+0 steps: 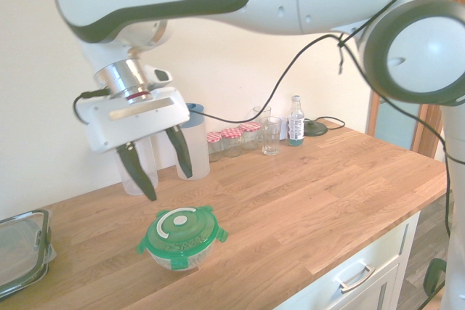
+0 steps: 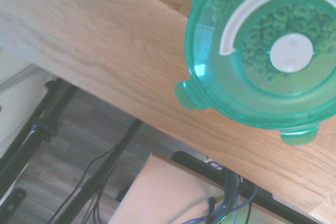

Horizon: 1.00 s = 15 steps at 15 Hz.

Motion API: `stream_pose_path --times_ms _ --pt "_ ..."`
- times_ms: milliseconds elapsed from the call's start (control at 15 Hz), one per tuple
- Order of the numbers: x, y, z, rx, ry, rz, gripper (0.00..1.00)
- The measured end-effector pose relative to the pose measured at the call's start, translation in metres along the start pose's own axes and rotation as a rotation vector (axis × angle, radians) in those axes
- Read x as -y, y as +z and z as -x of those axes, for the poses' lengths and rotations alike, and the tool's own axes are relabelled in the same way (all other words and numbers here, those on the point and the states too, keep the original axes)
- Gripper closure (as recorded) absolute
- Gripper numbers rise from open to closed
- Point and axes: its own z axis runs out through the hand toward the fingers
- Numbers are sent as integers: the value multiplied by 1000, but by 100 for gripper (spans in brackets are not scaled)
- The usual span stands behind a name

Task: Cover the lid of food container

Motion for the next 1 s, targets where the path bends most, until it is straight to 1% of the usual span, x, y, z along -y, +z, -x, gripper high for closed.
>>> stream_pose_path --times_ms 133,200,267,333,533,600,667,800,1000 --pt "-41 -11 -3 17 -51 -96 0" --pt "-64 -15 -5 7 -55 -142 0" --pt "-85 -17 -8 -17 -36 -166 0" --pt "-107 -16 -10 -51 -4 -173 0" --pt "-167 -5 -13 -188 105 -154 0" --pt "-186 0 -15 -225 136 -166 0" --pt "-204 8 -16 -247 160 -188 0" --pt "-241 32 -20 -251 181 -210 0" --pt "-297 79 -23 -257 214 -214 0"
